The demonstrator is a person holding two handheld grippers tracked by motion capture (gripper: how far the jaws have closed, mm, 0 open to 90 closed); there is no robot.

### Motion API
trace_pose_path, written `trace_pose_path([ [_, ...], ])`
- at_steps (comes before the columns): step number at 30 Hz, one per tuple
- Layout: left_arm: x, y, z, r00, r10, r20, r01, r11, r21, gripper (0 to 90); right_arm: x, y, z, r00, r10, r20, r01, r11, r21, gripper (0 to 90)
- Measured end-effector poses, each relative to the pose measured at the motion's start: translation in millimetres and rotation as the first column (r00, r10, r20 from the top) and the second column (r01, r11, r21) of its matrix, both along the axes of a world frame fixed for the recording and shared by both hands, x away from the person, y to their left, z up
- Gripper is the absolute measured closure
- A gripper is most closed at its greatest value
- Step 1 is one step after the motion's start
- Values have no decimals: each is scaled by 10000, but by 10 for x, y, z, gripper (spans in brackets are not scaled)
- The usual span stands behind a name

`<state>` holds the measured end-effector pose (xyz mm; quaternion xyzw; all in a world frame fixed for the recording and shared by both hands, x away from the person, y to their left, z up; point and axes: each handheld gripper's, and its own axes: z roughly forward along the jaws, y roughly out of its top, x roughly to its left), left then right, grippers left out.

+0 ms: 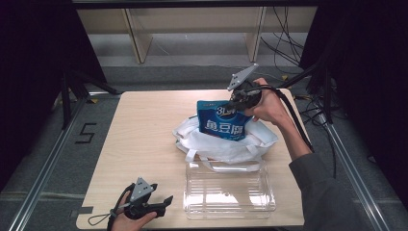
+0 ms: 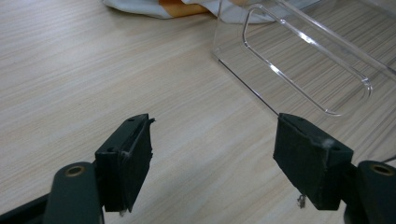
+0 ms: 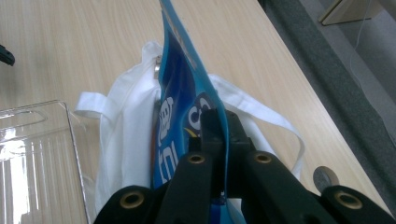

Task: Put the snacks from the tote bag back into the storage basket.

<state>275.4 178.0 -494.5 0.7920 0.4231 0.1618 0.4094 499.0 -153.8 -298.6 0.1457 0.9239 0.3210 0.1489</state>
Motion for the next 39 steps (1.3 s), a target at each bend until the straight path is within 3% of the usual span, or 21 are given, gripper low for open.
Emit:
trace_pose_path([
  [1, 7, 16, 8, 9999, -148, 64, 147, 9997, 196, 272, 7, -4, 3, 9999, 2, 103, -1, 10000, -54, 900],
  [2, 0, -13, -8, 9999, 119, 40, -118, 9997, -227, 272, 5, -4, 7, 9999, 2, 130, -1, 10000, -73, 900],
  [3, 2, -12, -17, 9999, 135, 21, -134, 9994, -324, 272, 5, -4, 7, 9999, 2, 130, -1, 10000, -73, 900],
  [5, 1, -12, -19, 9999, 158, 4, -157, 9992, -363, 276, -6, 7, 43, 9995, 245, 216, -240, 9994, -236, 900],
  [9, -1, -11, -10, 9999, 148, 20, -148, 9997, -206, 279, -33, 17, 115, 9991, 224, 359, -217, 9995, -216, 900],
  [15, -3, 1, -10, 9999, 124, 18, -124, 9998, -136, 285, -77, -52, 390, 9957, 119, 917, -159, 9990, 428, 900],
  [17, 0, 6, -6, 9999, 36, 110, -35, 9999, -100, 285, -89, -60, 421, 9965, 115, 824, -155, 9987, 481, 900],
  [18, -7, -3, -9, 9998, 181, 35, -180, 9996, -204, 286, -116, -81, 501, 9934, 155, 1138, -227, 9978, 622, 900],
  [22, 4, 10, -5, 9999, 59, 132, -59, 10000, 5, 286, -167, -85, 609, 9894, 211, 1435, -308, 9974, 657, 900],
  [25, 4, 11, -5, 9999, 66, 134, -66, 10000, 3, 287, -203, -80, 701, 9867, 253, 1607, -344, 9980, 537, 900],
  [26, -4, 0, -8, 9998, 173, 56, -172, 9997, -171, 287, -217, -75, 728, 9831, 177, 1821, -273, 9984, 500, 900],
  [28, -3, 3, -11, 9999, 162, 48, -161, 9995, -255, 288, -253, -70, 796, 9824, 141, 1863, -238, 9985, 499, 900],
  [29, -1, 23, -2, 10000, 25, -3, -25, 10000, -24, 289, -264, -66, 826, 9802, 254, 1963, -356, 9982, 484, 900],
  [34, 3, 23, -4, 9999, 153, 40, -153, 9999, 4, 290, -347, -76, 997, 9761, 207, 2164, -330, 9980, 534, 900],
  [35, 5, 26, -4, 9999, 149, 59, -149, 9999, 45, 290, -352, -87, 1035, 9707, 367, 2375, -506, 9973, 528, 900],
  [36, 3, 24, -4, 9999, 137, 35, -137, 9999, 0, 290, -376, -96, 1061, 9745, 318, 2220, -471, 9968, 640, 900],
  [38, 1, 25, -3, 9999, 160, 27, -160, 9999, -2, 290, -434, -128, 1142, 9680, 381, 2480, -565, 9961, 676, 900],
  [39, 4, 28, -4, 9999, 144, 25, -144, 9999, -4, 290, -458, -132, 1159, 9707, 390, 2371, -570, 9960, 695, 900],
])
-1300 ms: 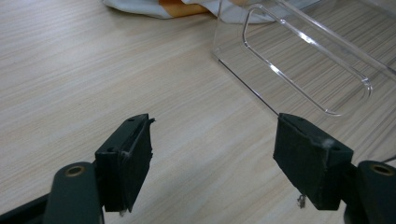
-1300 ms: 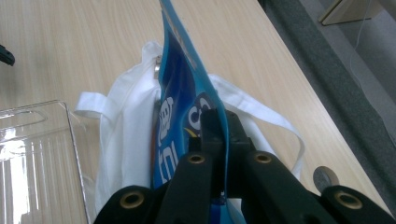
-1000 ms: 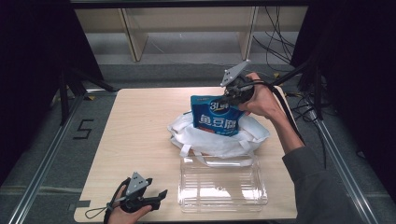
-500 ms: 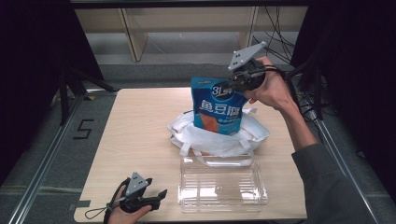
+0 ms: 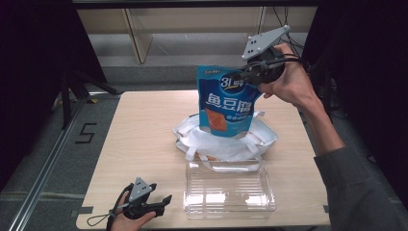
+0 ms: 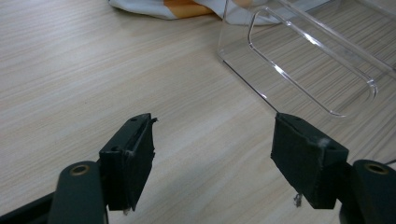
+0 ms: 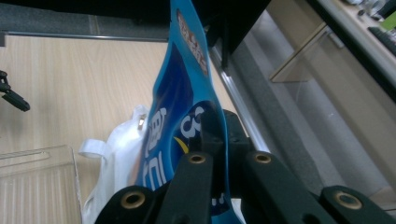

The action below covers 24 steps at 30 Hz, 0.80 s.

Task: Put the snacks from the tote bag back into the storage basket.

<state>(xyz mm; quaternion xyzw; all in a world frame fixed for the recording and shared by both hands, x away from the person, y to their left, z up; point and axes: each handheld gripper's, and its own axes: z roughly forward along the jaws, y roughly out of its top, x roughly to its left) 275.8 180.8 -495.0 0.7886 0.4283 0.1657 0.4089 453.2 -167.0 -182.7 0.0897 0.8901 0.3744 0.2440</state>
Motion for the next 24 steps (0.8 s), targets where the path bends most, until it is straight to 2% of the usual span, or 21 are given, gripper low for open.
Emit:
trace_pose_path([
  [2, -3, -2, 0, 10000, -5, -7, 5, 9999, -141, 290, -22, -6, 22, 9999, 99, 49, -99, 9999, -60, 900],
  [3, -3, 8, 6, 10000, -74, -27, 74, 10000, -32, 290, -63, -29, 59, 10000, -46, 85, 46, 10000, -10, 900],
  [5, -10, 8, 9, 10000, 31, -23, -31, 10000, -21, 290, -73, -40, 74, 9999, 22, 121, -22, 10000, -36, 900],
  [6, 1, 21, 12, 9999, -123, 80, 122, 9999, 79, 290, -138, -66, 108, 9999, 80, 66, -80, 10000, -49, 900],
  [7, 1, 21, 12, 9999, -123, 80, 122, 9999, 79, 290, -138, -66, 108, 9999, 80, 66, -80, 10000, -49, 900],
  [10, 1, 13, 9, 9999, 2, 114, -2, 10000, 15, 290, -215, -101, 149, 9997, 92, 210, -89, 9999, -136, 900],
  [12, -5, 5, 3, 9999, 131, 21, -130, 9999, -107, 290, -278, -139, 183, 9987, 179, 486, -167, 9996, -238, 900],
  [13, -6, 5, 3, 9999, 135, -16, -135, 9998, -158, 290, -317, -148, 183, 9996, 102, 245, -98, 9998, -164, 900],
  [14, 1, 18, 5, 10000, 30, 14, -30, 10000, -12, 290, -328, -157, 188, 9984, 271, 498, -258, 9993, -269, 900],
  [15, 6, 25, 7, 9999, -56, 87, 55, 10000, 75, 290, -393, -171, 191, 9990, 218, 382, -206, 9993, -320, 900],
  [17, -1, 13, 1, 9999, 123, -12, -123, 9998, -165, 290, -457, -183, 183, 9978, 388, 536, -364, 9984, -435, 900],
  [19, -2, 21, 5, 10000, 25, -44, -25, 9999, -113, 290, -497, -185, 172, 9981, 317, 521, -299, 9989, -347, 900],
  [20, -2, 21, 5, 10000, 36, -42, -36, 9999, -107, 290, -513, -188, 176, 9970, 466, 616, -441, 9982, -415, 900],
  [21, -3, 21, 5, 10000, 38, -41, -38, 9999, -108, 290, -582, -190, 160, 9969, 619, 491, -605, 9977, -299, 900],
  [23, -4, 24, 8, 10000, 40, -45, -41, 9999, -93, 290, -619, -189, 150, 9978, 576, 332, -567, 9980, -275, 900],
  [24, -7, 23, 9, 10000, 88, -34, -88, 9999, -99, 290, -660, -181, 116, 9957, 809, 462, -796, 9964, -293, 900],
])
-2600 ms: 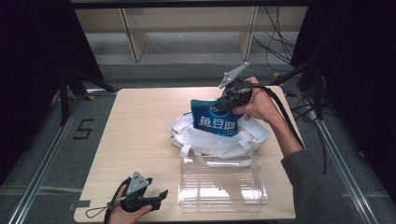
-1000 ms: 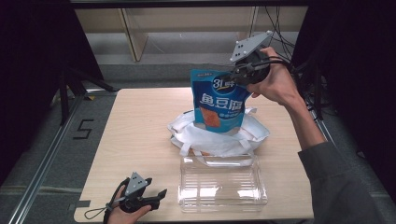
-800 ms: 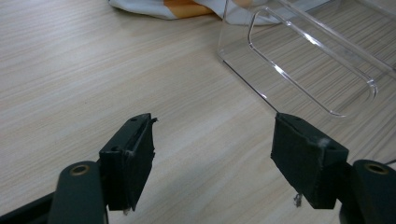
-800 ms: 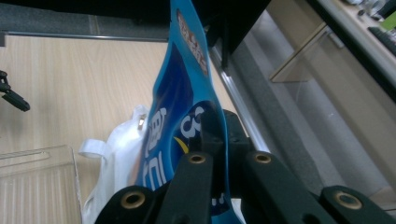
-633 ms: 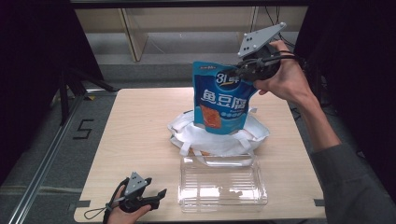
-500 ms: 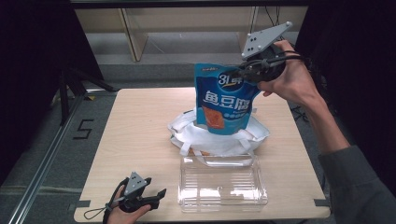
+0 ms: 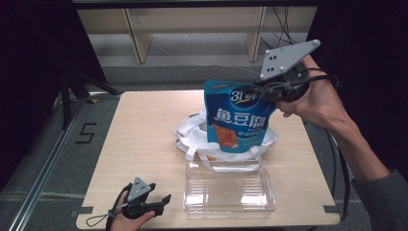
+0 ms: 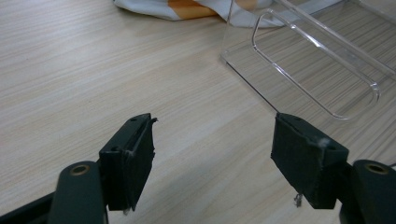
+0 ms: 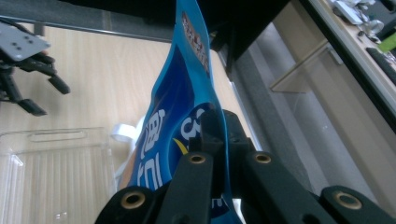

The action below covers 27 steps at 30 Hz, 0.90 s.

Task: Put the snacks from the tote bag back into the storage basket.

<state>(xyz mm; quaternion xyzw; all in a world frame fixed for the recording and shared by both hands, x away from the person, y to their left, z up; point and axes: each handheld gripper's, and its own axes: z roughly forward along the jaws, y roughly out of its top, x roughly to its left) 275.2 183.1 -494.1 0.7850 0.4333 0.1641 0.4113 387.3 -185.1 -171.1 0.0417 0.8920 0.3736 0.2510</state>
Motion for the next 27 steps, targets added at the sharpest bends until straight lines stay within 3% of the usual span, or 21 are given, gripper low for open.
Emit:
trace_pose_path([
  [6, 1, 1, -1, 10000, -8, -12, 8, 10000, -58, 289, -80, 13, -151, 9994, 341, -69, -339, 9993, 153, 900],
  [8, 0, -15, -10, 9999, 144, 44, -142, 9995, -297, 289, -101, 14, -223, 9986, 491, -183, -487, 9985, 232, 900],
  [10, 2, 4, -2, 10000, 7, -4, -7, 10000, -47, 289, -132, 25, -293, 9985, 508, -179, -506, 9987, 109, 900],
  [18, 8, 8, -9, 9999, 87, 74, -86, 9999, -54, 290, -256, 93, -473, 9968, 795, 16, -794, 9966, -231, 900],
  [24, -2, 8, 0, 10000, 9, 0, -9, 10000, -51, 290, -325, 130, -551, 9951, 964, -234, -971, 9949, -288, 900],
  [27, 7, 9, -3, 9998, -63, 176, 65, 10000, -70, 290, -334, 134, -626, 9946, 979, -331, -989, 9947, -297, 900],
])
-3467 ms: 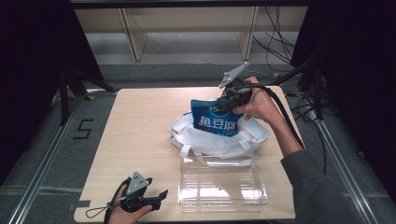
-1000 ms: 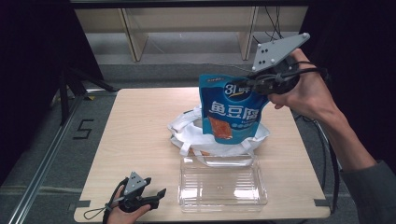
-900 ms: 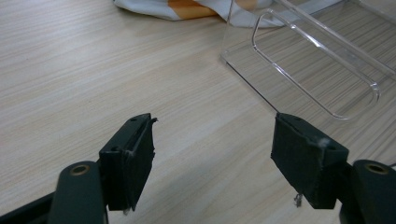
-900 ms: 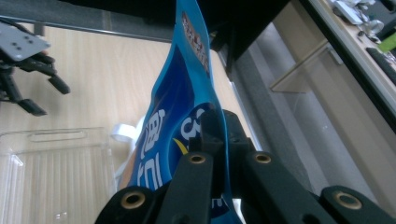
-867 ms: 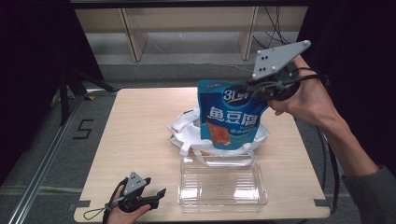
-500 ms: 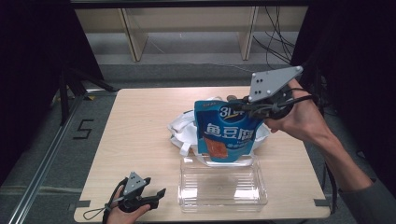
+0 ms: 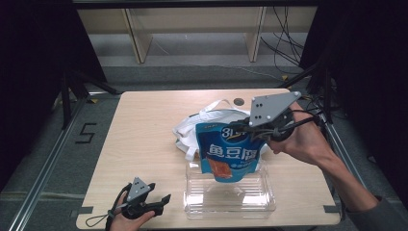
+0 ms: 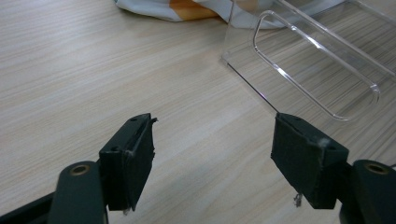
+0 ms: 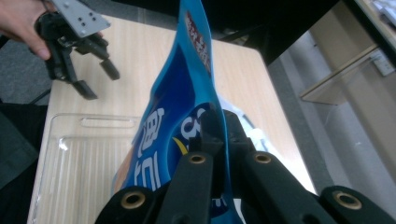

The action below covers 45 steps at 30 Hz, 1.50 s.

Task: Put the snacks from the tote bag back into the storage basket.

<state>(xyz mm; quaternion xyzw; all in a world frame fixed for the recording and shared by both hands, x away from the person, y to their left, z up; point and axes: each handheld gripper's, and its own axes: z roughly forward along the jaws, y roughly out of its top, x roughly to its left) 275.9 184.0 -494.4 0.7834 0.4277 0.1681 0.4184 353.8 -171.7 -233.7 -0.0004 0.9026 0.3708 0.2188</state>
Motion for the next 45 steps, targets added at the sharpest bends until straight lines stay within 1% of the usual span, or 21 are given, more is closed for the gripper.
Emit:
trace_pose_path([
  [1, 2, 8, 2, 10000, -69, -16, 69, 9999, 104, 289, -11, 5, -29, 10000, -60, 34, 60, 10000, -2, 900],
  [2, 2, 5, 0, 10000, -15, 0, 15, 10000, 57, 289, -12, 11, -87, 10000, 15, 15, -15, 10000, -94, 900],
  [4, 2, 5, 1, 10000, -22, -1, 22, 10000, 67, 289, -13, 13, -118, 10000, -9, 35, 9, 9999, -144, 900],
  [6, 0, 5, 2, 10000, -8, 9, 8, 10000, 78, 289, -1, 11, -214, 9999, -36, -148, 33, 9998, -204, 900],
  [8, 2, 5, 1, 10000, -11, 3, 11, 10000, 68, 290, 7, 9, -247, 10000, -54, -64, 53, 9997, -229, 900],
  [9, 2, 6, 0, 10000, -14, -2, 14, 10000, 66, 290, 11, 7, -278, 9998, -72, -199, 67, 9997, -246, 900],
  [16, 2, 6, 1, 10000, 4, 5, -4, 10000, 71, 290, 51, -22, -452, 9988, -128, -466, 120, 9998, -178, 900],
  [17, -8, -17, -9, 9997, 256, -46, -257, 9994, -231, 290, 60, -28, -471, 9986, -123, -522, 114, 9998, -180, 900],
  [19, -8, -20, -10, 9996, 275, -37, -276, 9992, -288, 290, 79, -35, -544, 9975, -155, -683, 145, 9998, -144, 900],
  [21, -8, -20, -11, 9996, 293, -48, -294, 9991, -296, 290, 95, -38, -589, 9978, -171, -642, 162, 9998, -146, 900],
  [23, -7, -19, -10, 9996, 286, -29, -286, 9992, -292, 290, 98, -37, -606, 9972, -152, -738, 143, 9998, -121, 900],
  [24, -7, -22, -12, 9995, 309, -21, -309, 9989, -342, 290, 113, -40, -625, 9979, -198, -617, 190, 9997, -136, 900],
  [26, -5, -14, -11, 9996, 266, -46, -267, 9993, -274, 290, 122, -44, -666, 9964, -180, -830, 171, 9998, -117, 900],
  [32, -7, -19, -10, 9997, 251, -69, -253, 9993, -267, 290, 136, -67, -681, 9971, -256, -722, 252, 9997, -55, 900],
  [33, -11, -19, -6, 9996, 275, -99, -277, 9994, -199, 290, 133, -72, -683, 9967, -282, -765, 280, 9996, -35, 900],
  [34, -4, 4, 4, 10000, 17, -58, -16, 10000, 95, 290, 131, -78, -688, 9963, -269, -812, 271, 9996, 18, 900],
  [37, -7, -12, -4, 9997, 168, -150, -170, 9998, -87, 289, 131, -104, -696, 9949, -264, -971, 274, 9996, 95, 900],
  [38, -7, -4, 0, 9998, 88, -158, -87, 10000, 30, 289, 131, -111, -698, 9953, -265, -930, 278, 9995, 123, 900],
  [42, -4, -6, -4, 9998, 176, -121, -175, 9998, 14, 284, 132, -121, -700, 9946, -222, -1010, 234, 9997, 110, 900],
  [43, -3, -16, -11, 9997, 236, -96, -238, 9996, -176, 284, 132, -121, -700, 9946, -222, -1010, 234, 9997, 110, 900],
  [45, -5, -23, -14, 9996, 274, -73, -276, 9992, -294, 283, 132, -121, -700, 9948, -211, -997, 223, 9997, 110, 900],
])
